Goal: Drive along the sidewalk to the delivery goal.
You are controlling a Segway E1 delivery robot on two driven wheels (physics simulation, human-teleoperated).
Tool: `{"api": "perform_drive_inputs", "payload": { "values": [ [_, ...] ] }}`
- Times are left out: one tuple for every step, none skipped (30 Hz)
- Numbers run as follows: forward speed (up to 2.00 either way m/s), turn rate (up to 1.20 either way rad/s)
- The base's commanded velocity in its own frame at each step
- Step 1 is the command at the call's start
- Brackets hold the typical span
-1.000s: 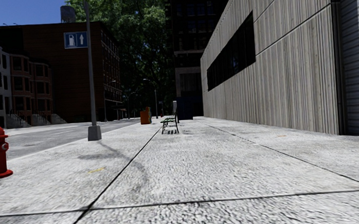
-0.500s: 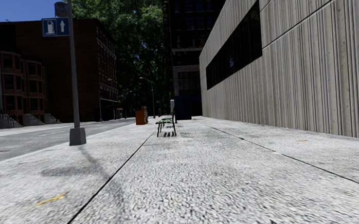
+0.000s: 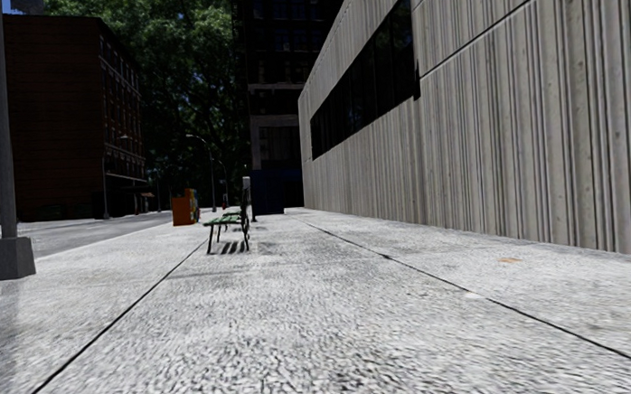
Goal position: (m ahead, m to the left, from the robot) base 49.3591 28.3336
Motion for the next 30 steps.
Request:
{"api": "perform_drive_inputs", "payload": {
  "values": [
    [2.0,-0.04],
    [2.0,-0.27],
    [2.0,-0.76],
    [2.0,-0.91],
    [2.0,-0.97],
    [2.0,-1.0],
    [2.0,-1.0],
    [2.0,-1.0],
    [2.0,-0.24],
    [2.0,-0.05],
    [2.0,0.0],
    [2.0,0.0],
    [2.0,0.0],
    [2.0,0.0],
    [2.0,0.0],
    [2.0,0.0],
    [2.0,0.0],
    [2.0,0.0],
    [2.0,0.0],
    [2.0,0.0],
    [2.0,0.0],
    [2.0,0.0],
    [2.0,0.0],
    [2.0,0.0],
    [2.0,0.0],
    [2.0,0.0],
    [2.0,0.0],
    [2.0,0.0],
    [2.0,0.0],
    [2.0,0.0]
  ]
}}
